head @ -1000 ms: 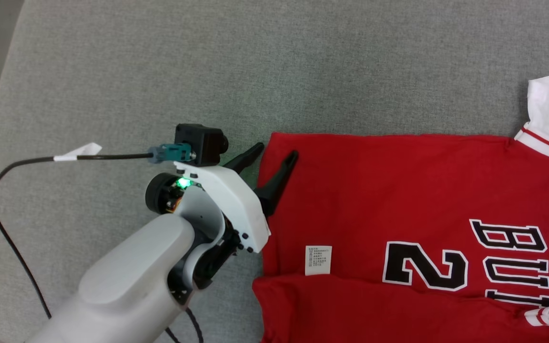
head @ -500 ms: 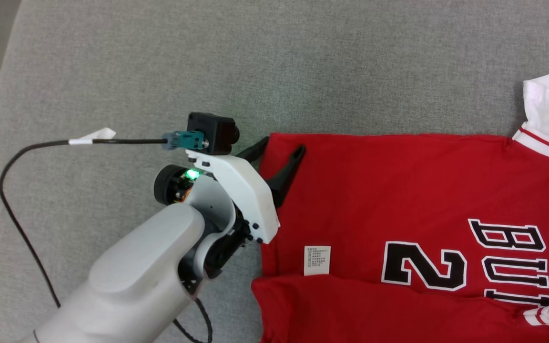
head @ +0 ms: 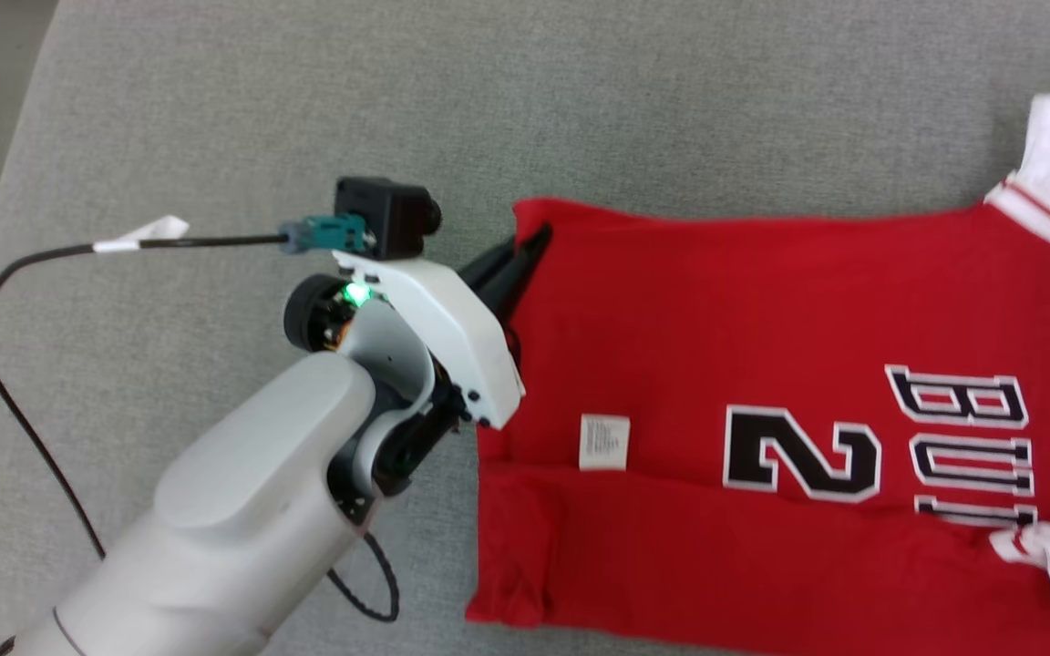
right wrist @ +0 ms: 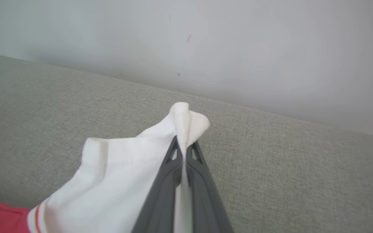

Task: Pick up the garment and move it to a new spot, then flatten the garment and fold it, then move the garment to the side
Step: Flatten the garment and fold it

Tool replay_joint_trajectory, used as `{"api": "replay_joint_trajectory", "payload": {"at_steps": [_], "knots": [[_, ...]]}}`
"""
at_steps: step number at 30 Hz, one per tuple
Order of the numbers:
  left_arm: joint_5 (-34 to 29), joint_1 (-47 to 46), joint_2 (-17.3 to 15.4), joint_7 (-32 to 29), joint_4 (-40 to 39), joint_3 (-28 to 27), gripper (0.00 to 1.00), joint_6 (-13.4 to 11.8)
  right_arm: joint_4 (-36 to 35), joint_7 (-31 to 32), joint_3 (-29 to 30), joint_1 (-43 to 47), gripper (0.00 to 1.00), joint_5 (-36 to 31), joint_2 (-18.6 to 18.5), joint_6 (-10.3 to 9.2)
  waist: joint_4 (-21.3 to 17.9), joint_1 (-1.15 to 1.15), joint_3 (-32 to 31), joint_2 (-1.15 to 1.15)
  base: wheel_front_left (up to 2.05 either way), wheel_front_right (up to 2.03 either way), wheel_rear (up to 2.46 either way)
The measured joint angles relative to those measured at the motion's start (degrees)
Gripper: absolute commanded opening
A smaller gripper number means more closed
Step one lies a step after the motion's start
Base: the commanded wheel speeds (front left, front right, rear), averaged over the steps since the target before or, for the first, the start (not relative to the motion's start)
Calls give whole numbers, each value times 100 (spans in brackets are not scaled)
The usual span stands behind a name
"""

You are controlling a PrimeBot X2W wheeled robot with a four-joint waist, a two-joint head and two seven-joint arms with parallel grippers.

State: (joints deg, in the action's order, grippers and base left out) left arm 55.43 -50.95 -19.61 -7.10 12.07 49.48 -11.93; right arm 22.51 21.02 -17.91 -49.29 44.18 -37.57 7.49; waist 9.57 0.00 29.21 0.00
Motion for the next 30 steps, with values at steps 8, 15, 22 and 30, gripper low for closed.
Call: {"api": "replay_joint_trajectory", "payload": {"at_steps": [8,15,22,30], "knots": [[21,-53,100,230,98,-110,0,63,48,-417,-166,-51,0,224,-14,0,-145,0,-178,0,0,0,0],[54,596,-98,656,-357,-121,0,119,-733,-922,-316,995,0,731,-372,0,-359,0,-416,0,0,0,0],[176,1695,-566,951,-1252,-133,0,-219,-1373,-1348,-246,2348,0,1141,-605,0,-634,-1,-796,0,0,0,0],[356,2614,-861,1131,-1701,-125,0,-534,-1581,-1504,-263,3214,0,1194,-550,0,-901,-1,-1012,0,0,0,0]]}}
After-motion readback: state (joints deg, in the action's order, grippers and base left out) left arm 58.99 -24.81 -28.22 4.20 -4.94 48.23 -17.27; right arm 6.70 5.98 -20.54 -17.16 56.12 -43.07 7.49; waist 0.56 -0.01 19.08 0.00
